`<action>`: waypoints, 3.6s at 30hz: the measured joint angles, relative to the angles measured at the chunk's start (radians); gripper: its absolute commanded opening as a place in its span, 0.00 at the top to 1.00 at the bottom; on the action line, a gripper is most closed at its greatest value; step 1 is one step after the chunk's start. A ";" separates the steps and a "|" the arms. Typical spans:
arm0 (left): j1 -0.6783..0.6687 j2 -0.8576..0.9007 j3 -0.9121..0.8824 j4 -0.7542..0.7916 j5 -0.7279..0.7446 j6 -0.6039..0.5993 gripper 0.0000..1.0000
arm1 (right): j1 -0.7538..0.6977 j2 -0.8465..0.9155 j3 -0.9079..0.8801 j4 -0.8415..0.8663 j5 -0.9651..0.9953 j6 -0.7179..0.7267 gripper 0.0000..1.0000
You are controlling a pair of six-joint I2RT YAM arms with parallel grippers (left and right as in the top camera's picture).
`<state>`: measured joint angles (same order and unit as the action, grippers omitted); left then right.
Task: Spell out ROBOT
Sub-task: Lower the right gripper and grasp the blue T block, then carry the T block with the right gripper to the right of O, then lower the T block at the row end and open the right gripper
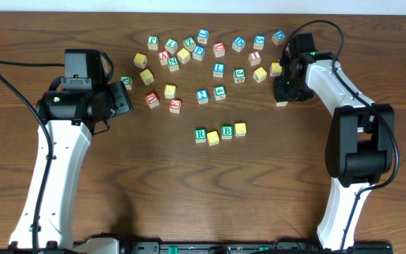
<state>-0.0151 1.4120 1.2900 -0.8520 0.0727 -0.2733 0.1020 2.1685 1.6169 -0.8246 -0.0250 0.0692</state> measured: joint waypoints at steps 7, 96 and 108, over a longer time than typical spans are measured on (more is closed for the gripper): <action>0.000 0.000 0.000 0.000 0.000 0.000 0.39 | 0.000 0.000 0.000 -0.002 0.000 0.007 0.74; 0.000 0.000 0.000 0.000 0.000 0.000 0.39 | 0.280 -0.079 0.004 -0.435 0.021 -0.208 0.51; 0.000 0.000 0.000 0.000 0.000 0.000 0.39 | 0.289 -0.079 -0.087 -0.330 0.018 -0.378 0.60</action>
<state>-0.0151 1.4120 1.2900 -0.8516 0.0727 -0.2737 0.3912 2.0895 1.5303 -1.1545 -0.0071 -0.3092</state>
